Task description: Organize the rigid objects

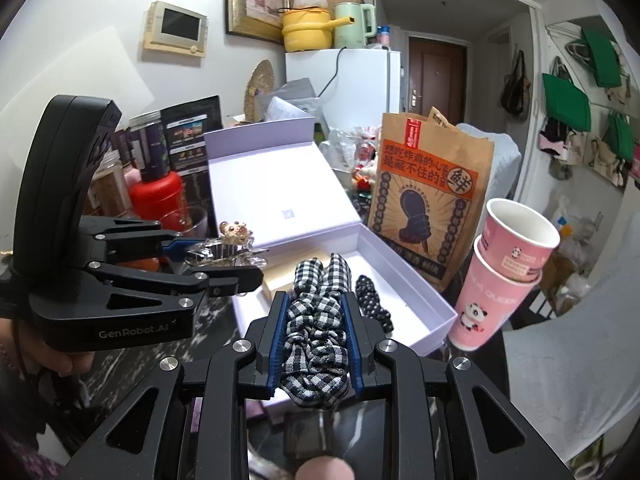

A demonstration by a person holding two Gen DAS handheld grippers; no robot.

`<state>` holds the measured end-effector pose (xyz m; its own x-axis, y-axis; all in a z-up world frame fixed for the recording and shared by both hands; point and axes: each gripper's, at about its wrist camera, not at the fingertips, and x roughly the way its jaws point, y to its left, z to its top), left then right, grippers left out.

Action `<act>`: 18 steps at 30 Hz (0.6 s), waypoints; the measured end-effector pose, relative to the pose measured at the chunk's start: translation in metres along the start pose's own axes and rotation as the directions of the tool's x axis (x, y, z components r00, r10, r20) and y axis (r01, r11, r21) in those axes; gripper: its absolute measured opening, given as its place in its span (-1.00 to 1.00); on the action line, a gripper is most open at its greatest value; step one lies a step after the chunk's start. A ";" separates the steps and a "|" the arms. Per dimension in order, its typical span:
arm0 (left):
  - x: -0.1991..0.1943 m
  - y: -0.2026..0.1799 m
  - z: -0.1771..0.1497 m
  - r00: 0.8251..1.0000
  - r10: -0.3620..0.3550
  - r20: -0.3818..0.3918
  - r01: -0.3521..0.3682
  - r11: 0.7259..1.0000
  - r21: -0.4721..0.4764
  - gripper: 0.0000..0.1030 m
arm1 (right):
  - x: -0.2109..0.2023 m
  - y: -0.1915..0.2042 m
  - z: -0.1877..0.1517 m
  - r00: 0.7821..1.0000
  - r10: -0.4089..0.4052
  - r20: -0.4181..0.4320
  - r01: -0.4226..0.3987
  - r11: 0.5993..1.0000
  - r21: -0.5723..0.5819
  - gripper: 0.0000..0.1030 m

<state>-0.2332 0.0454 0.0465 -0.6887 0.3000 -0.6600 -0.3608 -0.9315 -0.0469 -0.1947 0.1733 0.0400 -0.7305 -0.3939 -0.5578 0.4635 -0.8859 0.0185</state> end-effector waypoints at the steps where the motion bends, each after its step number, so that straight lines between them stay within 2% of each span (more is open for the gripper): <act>1: 0.003 0.002 0.003 1.000 0.001 -0.001 -0.001 1.000 0.000 -0.31 | 0.002 -0.002 0.002 1.000 -0.001 -0.001 0.001 1.000 0.002 -0.50; 18: 0.045 0.028 0.040 0.999 0.041 -0.008 -0.041 0.999 0.020 -0.31 | 0.051 -0.036 0.033 0.999 -0.018 -0.035 0.018 1.000 0.005 -0.50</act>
<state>-0.2991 0.0408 0.0455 -0.6979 0.2598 -0.6674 -0.3451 -0.9385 -0.0045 -0.2652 0.1775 0.0381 -0.7206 -0.3689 -0.5871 0.4474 -0.8943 0.0127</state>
